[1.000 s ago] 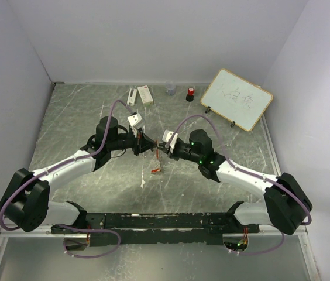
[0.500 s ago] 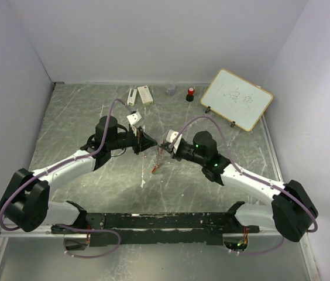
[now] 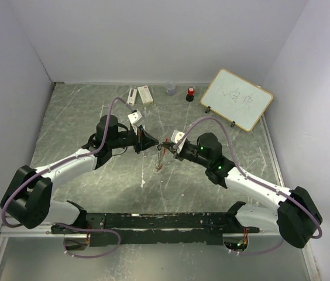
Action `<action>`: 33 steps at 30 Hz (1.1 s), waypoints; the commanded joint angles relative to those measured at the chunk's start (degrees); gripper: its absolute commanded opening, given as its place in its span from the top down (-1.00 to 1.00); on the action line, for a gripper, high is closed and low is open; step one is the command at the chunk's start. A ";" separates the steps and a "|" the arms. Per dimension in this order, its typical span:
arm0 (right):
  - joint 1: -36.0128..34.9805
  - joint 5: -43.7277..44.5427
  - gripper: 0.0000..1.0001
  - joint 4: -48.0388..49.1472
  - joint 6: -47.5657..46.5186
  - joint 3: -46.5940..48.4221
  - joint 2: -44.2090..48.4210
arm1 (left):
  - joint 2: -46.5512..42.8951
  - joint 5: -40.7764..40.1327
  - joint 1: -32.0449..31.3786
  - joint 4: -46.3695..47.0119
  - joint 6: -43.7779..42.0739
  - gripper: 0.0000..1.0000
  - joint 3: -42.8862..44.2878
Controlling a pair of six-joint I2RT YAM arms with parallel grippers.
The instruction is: Put the keys on the keyring
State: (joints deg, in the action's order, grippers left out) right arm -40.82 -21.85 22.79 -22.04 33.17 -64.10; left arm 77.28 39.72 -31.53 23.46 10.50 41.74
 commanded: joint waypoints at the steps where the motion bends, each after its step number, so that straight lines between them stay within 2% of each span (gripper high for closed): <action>1: 0.35 -0.30 1.00 9.01 1.58 -1.42 1.93 | 1.02 2.99 0.67 2.20 0.46 0.87 0.59; 12: 0.50 -1.38 1.00 30.84 7.44 -7.88 -0.40 | 0.73 6.11 0.59 5.11 2.32 0.87 0.16; 25: 0.57 -3.37 1.00 63.39 17.70 -10.14 -13.89 | -0.90 9.05 0.59 7.05 5.56 0.87 2.32; 33: 0.67 -2.06 1.00 71.85 20.98 -10.42 -19.66 | -3.73 8.49 0.61 4.68 5.17 0.87 3.04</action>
State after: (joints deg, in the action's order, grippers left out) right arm -40.25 -25.30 83.90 -3.01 22.79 -82.39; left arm 75.96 45.25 -30.57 28.69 15.25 42.70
